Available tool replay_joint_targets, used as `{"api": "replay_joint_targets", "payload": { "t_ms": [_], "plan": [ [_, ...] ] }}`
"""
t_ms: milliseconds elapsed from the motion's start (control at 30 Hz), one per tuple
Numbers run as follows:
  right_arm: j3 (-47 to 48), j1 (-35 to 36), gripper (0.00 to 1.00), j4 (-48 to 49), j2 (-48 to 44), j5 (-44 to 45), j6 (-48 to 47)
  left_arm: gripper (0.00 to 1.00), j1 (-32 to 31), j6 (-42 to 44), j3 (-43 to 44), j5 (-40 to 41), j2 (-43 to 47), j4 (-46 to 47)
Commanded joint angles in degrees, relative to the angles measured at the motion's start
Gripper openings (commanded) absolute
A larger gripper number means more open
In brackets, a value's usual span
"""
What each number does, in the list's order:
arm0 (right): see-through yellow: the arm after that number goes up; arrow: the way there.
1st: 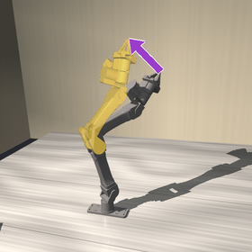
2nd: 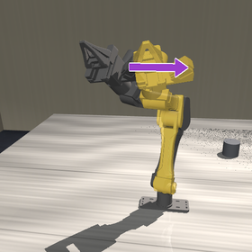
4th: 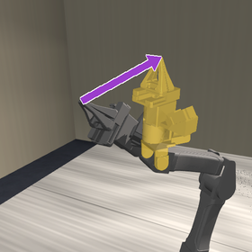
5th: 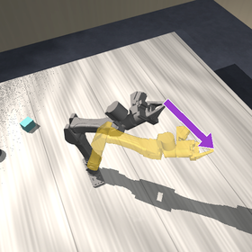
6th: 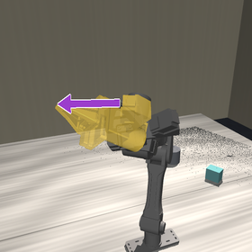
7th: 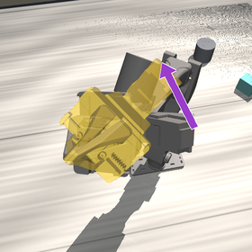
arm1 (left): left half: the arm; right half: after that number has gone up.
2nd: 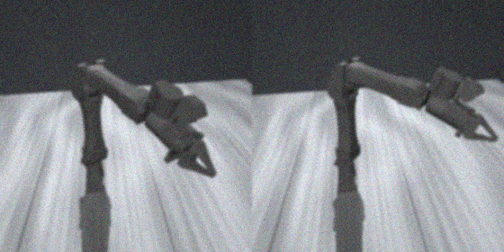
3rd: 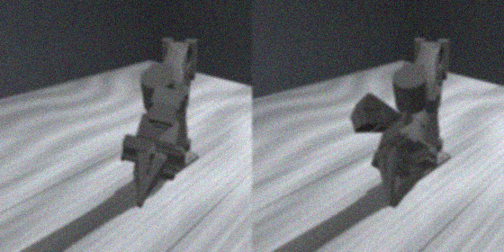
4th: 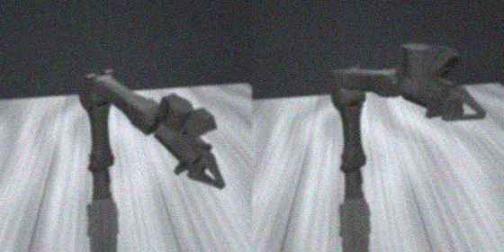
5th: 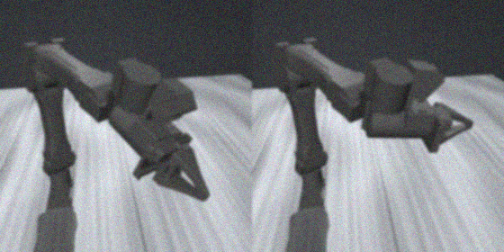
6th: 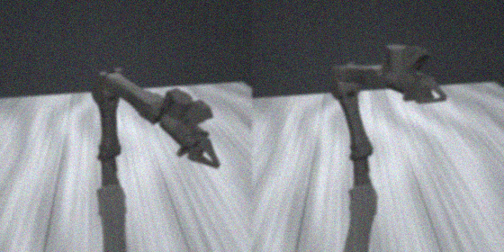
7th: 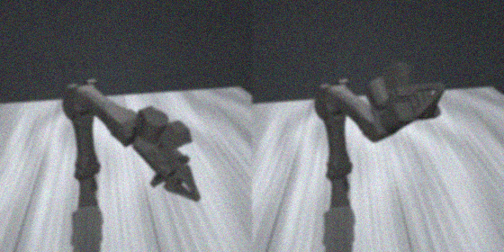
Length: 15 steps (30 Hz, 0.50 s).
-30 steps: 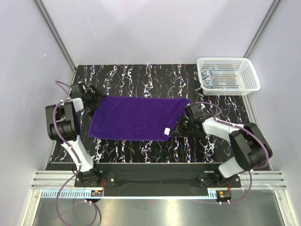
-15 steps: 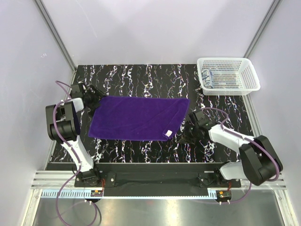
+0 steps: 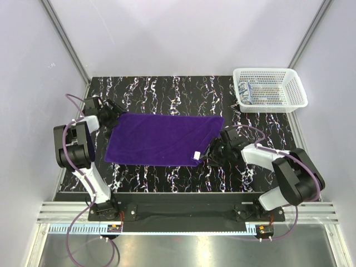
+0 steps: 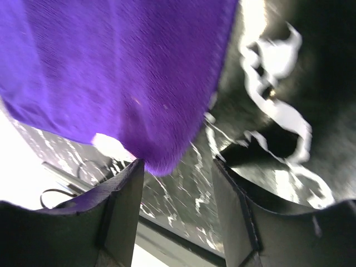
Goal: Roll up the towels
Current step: Flatten the towel
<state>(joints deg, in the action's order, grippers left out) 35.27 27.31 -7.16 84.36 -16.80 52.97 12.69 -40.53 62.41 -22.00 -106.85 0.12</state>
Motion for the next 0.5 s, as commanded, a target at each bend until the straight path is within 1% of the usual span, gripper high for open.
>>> {"api": "replay_joint_targets", "payload": {
  "t_ms": [0,100,200,233,267,367,400,433,467],
  "plan": [
    [-0.5,0.3,0.59,3.3,3.7,3.0,0.3,0.83,-0.2,1.0,-0.4,0.6,3.0,1.8],
    [-0.2,0.3,0.53,3.1,4.2,3.4,0.1,0.83,-0.1,1.0,-0.4,0.7,3.0,2.0],
    [-0.3,0.4,0.46,3.3,4.1,4.1,0.1,0.83,-0.2,0.9,-0.6,0.6,3.0,2.1],
    [-0.5,0.4,0.42,3.6,4.3,4.2,0.0,0.83,-0.2,0.8,-0.7,0.6,2.9,2.3],
    [-0.4,0.4,0.34,3.7,4.4,4.4,0.1,0.83,-0.2,0.7,-1.0,0.6,2.9,2.4],
    [0.2,0.4,0.21,3.3,4.9,4.7,-0.1,0.83,-0.2,0.7,-1.0,0.5,2.9,2.4],
    [0.4,0.4,0.14,2.9,4.7,4.8,-0.3,0.83,-0.2,0.7,-0.8,0.5,2.9,2.4],
    [0.7,0.4,0.12,2.4,4.1,5.2,-0.4,0.83,-0.2,0.7,-0.9,0.5,2.9,2.3],
    [0.7,0.3,0.07,1.1,3.5,6.0,-0.8,0.83,-0.2,0.8,-0.9,0.6,3.0,2.4]
  ]
}}
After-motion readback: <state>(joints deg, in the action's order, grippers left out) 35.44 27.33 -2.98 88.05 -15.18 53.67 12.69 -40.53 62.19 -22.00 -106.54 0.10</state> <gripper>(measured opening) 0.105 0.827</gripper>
